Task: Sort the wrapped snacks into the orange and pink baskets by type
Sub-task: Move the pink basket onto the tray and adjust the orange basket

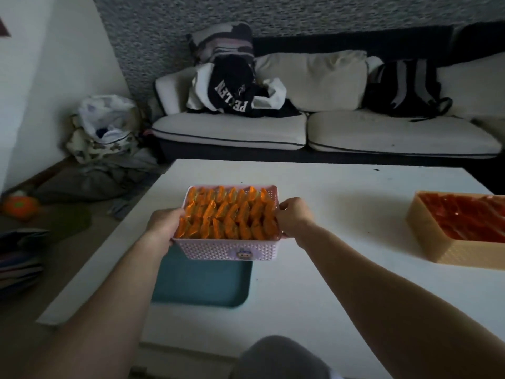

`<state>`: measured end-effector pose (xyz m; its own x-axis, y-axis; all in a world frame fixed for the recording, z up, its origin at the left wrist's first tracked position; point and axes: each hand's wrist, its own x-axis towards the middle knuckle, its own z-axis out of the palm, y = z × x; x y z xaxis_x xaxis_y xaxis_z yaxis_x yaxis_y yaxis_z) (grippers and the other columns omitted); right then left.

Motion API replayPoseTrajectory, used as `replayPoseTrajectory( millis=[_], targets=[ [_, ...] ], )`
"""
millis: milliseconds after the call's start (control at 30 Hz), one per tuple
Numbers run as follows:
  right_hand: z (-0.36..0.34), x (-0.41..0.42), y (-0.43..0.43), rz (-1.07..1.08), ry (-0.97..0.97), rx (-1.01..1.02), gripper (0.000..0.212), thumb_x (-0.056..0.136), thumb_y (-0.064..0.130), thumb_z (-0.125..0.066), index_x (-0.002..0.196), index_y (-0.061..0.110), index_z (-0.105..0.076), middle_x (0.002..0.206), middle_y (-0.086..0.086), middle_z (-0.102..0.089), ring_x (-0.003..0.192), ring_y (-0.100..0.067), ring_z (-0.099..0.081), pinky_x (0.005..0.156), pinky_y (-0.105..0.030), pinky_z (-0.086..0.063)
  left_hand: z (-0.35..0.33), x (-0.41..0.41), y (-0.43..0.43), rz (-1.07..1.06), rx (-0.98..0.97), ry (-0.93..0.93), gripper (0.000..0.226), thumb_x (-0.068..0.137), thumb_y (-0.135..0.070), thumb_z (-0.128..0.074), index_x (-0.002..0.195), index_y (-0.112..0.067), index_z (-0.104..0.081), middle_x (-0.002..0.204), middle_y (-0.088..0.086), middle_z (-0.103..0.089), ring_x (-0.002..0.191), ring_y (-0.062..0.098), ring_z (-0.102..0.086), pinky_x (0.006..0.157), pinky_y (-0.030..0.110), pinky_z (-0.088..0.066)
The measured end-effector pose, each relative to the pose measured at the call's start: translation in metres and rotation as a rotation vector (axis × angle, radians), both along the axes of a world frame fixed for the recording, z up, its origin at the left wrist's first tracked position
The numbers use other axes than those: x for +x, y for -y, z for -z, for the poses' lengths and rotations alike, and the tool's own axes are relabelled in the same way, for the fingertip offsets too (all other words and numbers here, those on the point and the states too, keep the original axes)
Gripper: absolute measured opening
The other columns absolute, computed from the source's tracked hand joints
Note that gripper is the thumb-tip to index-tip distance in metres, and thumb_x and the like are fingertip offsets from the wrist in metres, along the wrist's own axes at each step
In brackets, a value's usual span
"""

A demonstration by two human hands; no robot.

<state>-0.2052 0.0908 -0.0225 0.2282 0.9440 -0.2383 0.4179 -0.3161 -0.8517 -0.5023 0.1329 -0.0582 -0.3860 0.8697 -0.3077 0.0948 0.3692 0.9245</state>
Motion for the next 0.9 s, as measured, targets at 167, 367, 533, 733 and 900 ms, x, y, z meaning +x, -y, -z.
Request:
replayPoseTrajectory(
  millis=[167, 367, 533, 733, 900],
  targets=[
    [0.018, -0.036, -0.047, -0.092, -0.045, -0.042, 0.023, 0.094, 0.019, -0.055, 0.093, 0.003, -0.072, 0.09, -0.011, -0.075, 0.073, -0.025, -0.075, 0.06, -0.039, -0.065, -0.025, -0.005, -0.006, -0.102, 0.02, -0.061, 0.022, 0.076, -0.018, -0.071, 0.084, 0.003, -0.071, 0.07, 0.013, -0.065, 0.065, 0.028, -0.063, 0.057, 0.028, -0.053],
    [0.045, -0.061, -0.084, -0.117, -0.042, -0.055, 0.024, 0.098, 0.022, -0.052, 0.096, 0.005, -0.069, 0.088, -0.011, -0.075, 0.077, -0.026, -0.075, 0.067, -0.042, -0.065, -0.008, -0.022, -0.037, -0.072, 0.08, -0.174, 0.02, 0.087, -0.01, -0.063, 0.067, -0.011, -0.069, 0.073, 0.011, -0.065, 0.073, 0.026, -0.06, 0.068, 0.036, -0.041],
    [0.056, -0.048, -0.095, -0.08, -0.024, 0.004, 0.026, 0.088, 0.027, -0.051, 0.09, 0.013, -0.072, 0.087, -0.007, -0.075, 0.078, -0.027, -0.074, 0.07, -0.046, -0.064, 0.002, -0.01, -0.045, -0.002, 0.128, -0.221, 0.015, 0.088, -0.005, -0.062, 0.079, -0.011, -0.072, 0.074, 0.009, -0.066, 0.069, 0.024, -0.06, 0.062, 0.03, -0.041],
    [0.037, -0.036, -0.068, -0.146, 0.108, 0.067, 0.032, 0.098, 0.033, -0.049, 0.114, 0.013, -0.068, 0.106, -0.003, -0.071, 0.093, -0.022, -0.065, 0.077, -0.031, -0.054, -0.01, 0.021, -0.035, 0.0, 0.167, -0.653, 0.025, 0.094, -0.023, -0.059, 0.113, -0.007, -0.064, 0.12, 0.019, -0.064, 0.106, 0.037, -0.061, 0.078, 0.036, -0.041],
    [0.022, 0.008, -0.034, -0.109, 0.22, 0.074, 0.044, 0.098, 0.024, -0.056, 0.14, 0.01, -0.056, 0.141, -0.008, -0.058, 0.127, -0.028, -0.054, 0.102, -0.034, -0.044, -0.035, 0.078, -0.008, 0.075, 0.402, -0.707, 0.036, 0.091, -0.021, -0.063, 0.127, -0.017, -0.067, 0.129, 0.008, -0.064, 0.119, 0.027, -0.06, 0.1, 0.038, -0.047]
  ],
)
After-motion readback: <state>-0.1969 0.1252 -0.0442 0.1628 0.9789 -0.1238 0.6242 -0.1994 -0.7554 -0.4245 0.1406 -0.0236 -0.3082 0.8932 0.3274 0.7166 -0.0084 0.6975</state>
